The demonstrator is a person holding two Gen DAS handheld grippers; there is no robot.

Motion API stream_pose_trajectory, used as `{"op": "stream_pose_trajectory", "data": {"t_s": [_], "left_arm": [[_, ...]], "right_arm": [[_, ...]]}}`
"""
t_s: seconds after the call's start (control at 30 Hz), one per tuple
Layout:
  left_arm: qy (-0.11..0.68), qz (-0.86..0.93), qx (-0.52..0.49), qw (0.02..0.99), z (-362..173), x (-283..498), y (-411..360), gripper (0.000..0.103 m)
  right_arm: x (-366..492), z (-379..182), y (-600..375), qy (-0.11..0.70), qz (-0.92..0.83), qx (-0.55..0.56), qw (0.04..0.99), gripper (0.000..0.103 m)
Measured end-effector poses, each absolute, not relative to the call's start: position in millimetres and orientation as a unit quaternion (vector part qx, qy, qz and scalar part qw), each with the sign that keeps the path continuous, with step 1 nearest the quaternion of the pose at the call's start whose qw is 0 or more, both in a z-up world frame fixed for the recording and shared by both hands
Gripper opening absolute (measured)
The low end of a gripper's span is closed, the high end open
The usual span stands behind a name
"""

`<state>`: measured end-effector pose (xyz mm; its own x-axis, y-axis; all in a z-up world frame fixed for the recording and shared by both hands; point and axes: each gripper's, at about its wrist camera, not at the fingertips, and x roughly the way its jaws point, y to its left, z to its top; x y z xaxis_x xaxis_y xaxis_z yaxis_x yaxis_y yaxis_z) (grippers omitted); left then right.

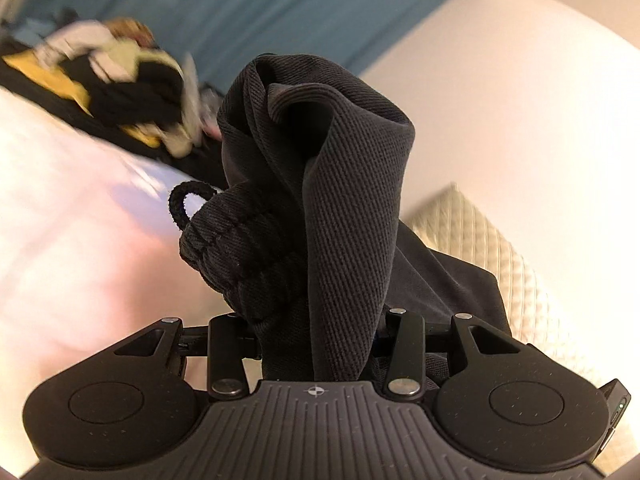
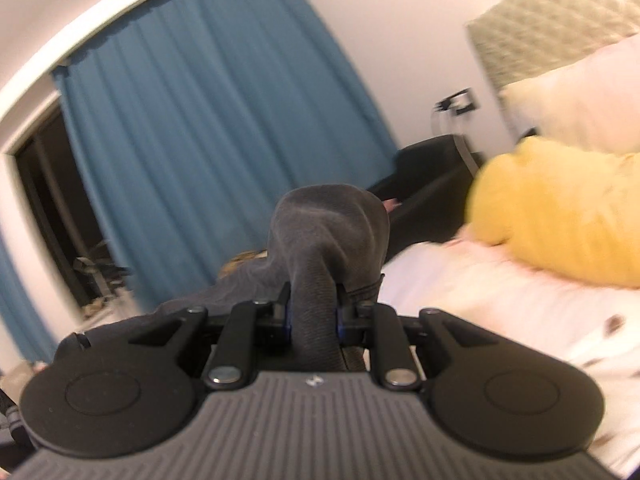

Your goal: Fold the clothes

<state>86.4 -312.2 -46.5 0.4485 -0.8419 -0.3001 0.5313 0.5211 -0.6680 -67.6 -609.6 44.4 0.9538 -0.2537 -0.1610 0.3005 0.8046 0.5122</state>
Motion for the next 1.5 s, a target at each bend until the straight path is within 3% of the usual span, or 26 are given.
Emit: {"op": "stream_pose_trajectory", "data": {"t_s": [0.27, 0.4, 0.53, 0.67, 0.73, 0.77, 0.8, 0.93, 1.23, 1.5], "left_arm": [[0.391, -0.423, -0.163, 0.801, -152.5, 152.8, -374.8, 0.049], [0.373, -0.446, -0.156, 0.798, -163.6, 150.8, -368.8, 0.050], [0.381, -0.435, -0.146, 0.802, -158.0, 181.8, -373.4, 0.050], [0.411, -0.427, -0.141, 0.793, -148.5, 174.4, -364.3, 0.059], [0.416, -0.412, -0.125, 0.801, -143.3, 169.8, -352.9, 0.073], [0.411, -0.399, -0.110, 0.812, -138.7, 166.8, -346.3, 0.088], [0.395, -0.388, -0.085, 0.828, -131.3, 159.4, -338.3, 0.095], [0.362, -0.368, -0.018, 0.856, -98.2, 129.4, -307.3, 0.095], [0.279, -0.334, 0.003, 0.900, -6.9, 79.0, -228.8, 0.095], [0.232, -0.290, 0.004, 0.929, 36.5, 76.3, -146.5, 0.095]], "right_arm": [[-52.9, -109.4, -666.3, 0.150, -0.234, 0.321, 0.905, 0.023], [-56.9, -133.7, -666.3, 0.123, -0.227, 0.316, 0.913, 0.025], [-54.0, -132.3, -667.2, 0.129, -0.231, 0.316, 0.911, 0.027], [-65.1, -120.9, -658.1, 0.141, -0.247, 0.302, 0.910, 0.054], [-71.9, -112.5, -648.0, 0.145, -0.256, 0.283, 0.913, 0.056], [-77.7, -108.9, -643.5, 0.146, -0.255, 0.273, 0.916, 0.056], [-83.7, -104.1, -637.9, 0.146, -0.255, 0.262, 0.919, 0.056], [-104.2, -93.2, -614.4, 0.138, -0.245, 0.240, 0.929, 0.056], [-97.4, -19.3, -547.1, 0.094, -0.187, 0.210, 0.955, 0.055], [-69.3, 46.4, -454.8, 0.080, -0.102, 0.158, 0.979, 0.054]]}}
